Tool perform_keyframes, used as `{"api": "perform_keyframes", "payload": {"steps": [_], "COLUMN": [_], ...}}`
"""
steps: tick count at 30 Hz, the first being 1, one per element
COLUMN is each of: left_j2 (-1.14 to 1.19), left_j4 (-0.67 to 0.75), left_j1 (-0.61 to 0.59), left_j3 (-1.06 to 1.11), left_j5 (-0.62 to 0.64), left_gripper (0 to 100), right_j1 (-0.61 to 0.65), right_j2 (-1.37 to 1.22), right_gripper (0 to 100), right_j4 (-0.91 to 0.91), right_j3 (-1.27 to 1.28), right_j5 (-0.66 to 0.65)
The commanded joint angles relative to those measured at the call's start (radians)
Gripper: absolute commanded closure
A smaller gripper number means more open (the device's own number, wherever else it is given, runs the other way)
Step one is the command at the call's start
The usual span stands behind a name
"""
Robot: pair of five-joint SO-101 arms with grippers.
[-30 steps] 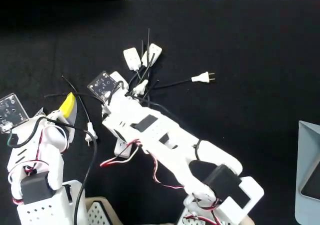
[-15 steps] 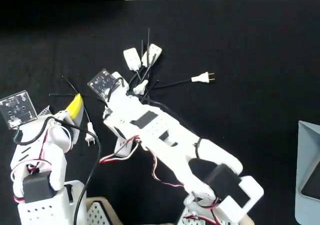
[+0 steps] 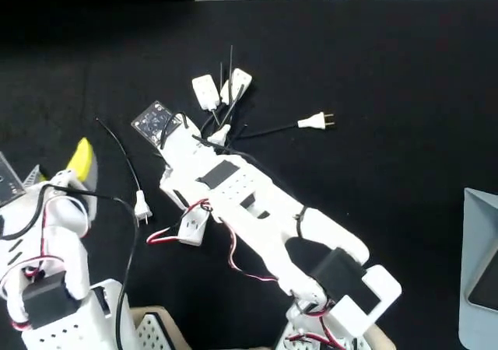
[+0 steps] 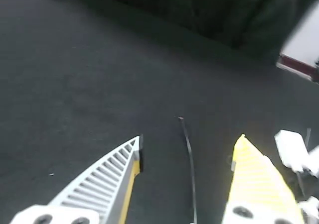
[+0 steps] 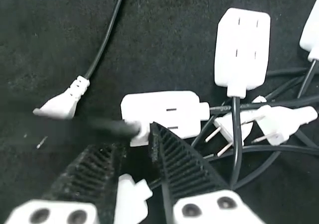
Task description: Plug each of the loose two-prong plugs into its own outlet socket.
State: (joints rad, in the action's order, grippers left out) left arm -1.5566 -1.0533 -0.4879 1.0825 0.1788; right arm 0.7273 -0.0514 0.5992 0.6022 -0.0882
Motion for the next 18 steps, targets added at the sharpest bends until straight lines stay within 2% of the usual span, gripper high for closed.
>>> {"api": "perform_keyframes", "payload": {"steps": [1, 6, 12, 18], "left_j2": [-0.005, -0.005, -0.005, -0.005], "left_j4": [-0.005, -0.058, -0.075, -0.071], "left_j1": [-0.062, -0.093, -0.090, -0.087], "left_j3": [-0.054, -0.056, -0.038, 0.015], "left_j5": [-0.008, -0.006, -0.003, -0.003], "left_gripper": [70, 70, 70, 70], "right_j1": [-0.040, -0.038, -0.037, -0.035], "right_j2": [-0.061, -0.061, -0.061, -0.061], "right_gripper": [98.7, 98.7, 98.7, 98.7], "right_j4": [0.071, 0.098, -0.044, -0.066], "right_j3": [0.013, 0.010, 0.013, 0.013], "right_j5": [0.029, 0.028, 0.028, 0.028]}}
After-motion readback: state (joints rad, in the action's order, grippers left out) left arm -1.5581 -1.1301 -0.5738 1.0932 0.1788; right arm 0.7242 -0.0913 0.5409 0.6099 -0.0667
